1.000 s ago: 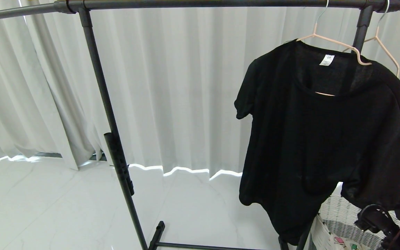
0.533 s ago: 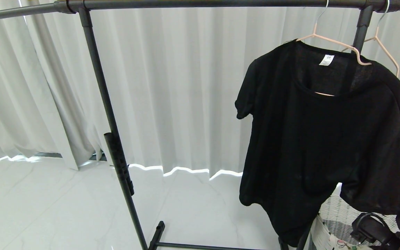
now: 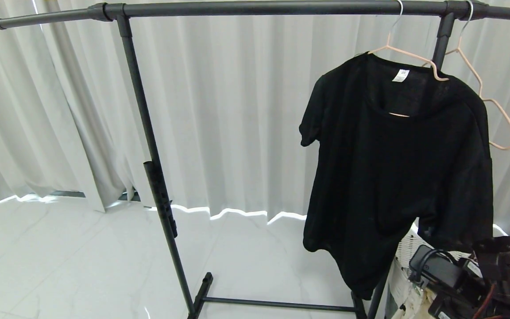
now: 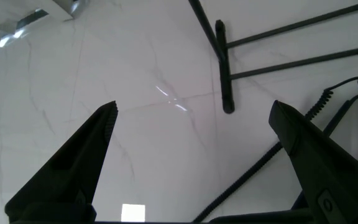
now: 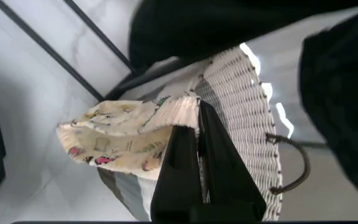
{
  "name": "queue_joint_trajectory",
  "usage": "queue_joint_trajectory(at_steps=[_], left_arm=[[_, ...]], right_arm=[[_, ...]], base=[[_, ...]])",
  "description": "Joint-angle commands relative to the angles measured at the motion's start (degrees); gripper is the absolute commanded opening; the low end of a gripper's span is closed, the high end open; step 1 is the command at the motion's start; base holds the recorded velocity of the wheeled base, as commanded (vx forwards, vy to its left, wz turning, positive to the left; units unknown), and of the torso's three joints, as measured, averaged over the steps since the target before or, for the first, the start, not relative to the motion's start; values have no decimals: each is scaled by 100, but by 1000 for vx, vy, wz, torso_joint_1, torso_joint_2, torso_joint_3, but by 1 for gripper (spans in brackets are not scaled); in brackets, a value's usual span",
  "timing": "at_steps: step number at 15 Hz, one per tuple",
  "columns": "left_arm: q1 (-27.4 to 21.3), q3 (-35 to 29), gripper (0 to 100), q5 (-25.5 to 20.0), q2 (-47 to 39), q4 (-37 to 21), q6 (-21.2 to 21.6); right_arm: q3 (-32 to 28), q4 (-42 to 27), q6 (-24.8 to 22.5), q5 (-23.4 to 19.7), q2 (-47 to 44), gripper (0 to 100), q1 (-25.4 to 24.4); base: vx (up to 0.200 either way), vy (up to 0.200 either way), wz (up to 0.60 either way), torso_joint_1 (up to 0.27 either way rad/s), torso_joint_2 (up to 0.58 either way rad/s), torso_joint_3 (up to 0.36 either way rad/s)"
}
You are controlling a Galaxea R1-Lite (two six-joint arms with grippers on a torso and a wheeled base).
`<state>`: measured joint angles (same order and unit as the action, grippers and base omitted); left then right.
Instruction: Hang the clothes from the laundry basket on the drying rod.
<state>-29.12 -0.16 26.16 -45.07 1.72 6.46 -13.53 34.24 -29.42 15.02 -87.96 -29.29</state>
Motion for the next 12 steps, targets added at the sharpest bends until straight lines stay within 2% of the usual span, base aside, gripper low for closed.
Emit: queue_joint_trajectory(at_steps=[1, 2, 4, 6, 8, 11, 12], left_arm=[[-14, -2, 100, 3, 7, 4, -4], [-14, -2, 100, 3, 16, 4, -4], [-14, -2, 100, 3, 16, 4, -4], [-14, -2, 100, -23, 77, 4, -13], [-14, -2, 100, -225, 367, 4, -13], [-85, -2, 100, -366, 912, 4, -13], [-173, -2, 100, -621, 1193, 4, 13]], right_arm=[[-703, -506, 15, 27, 138, 0, -296], [-1213, -990, 32, 19, 147, 0, -402], [-1811, -1473, 138, 10, 121, 0, -613], [-2321, -1965, 639, 19, 68, 0, -1122], [-2839, -2414, 1404, 19, -99, 0, -1764], [-3542, -2519, 2212, 19, -538, 0, -2423], [-3771, -2519, 2326, 19, -679, 0, -2564]], base=[[-200, 0, 0, 7, 2, 2], [-200, 0, 0, -2, -2, 2], [-200, 0, 0, 5, 0, 2], [0, 0, 0, 0, 0, 0], [0, 0, 0, 0, 0, 0], [0, 0, 0, 0, 0, 0], [0, 0, 0, 0, 0, 0]])
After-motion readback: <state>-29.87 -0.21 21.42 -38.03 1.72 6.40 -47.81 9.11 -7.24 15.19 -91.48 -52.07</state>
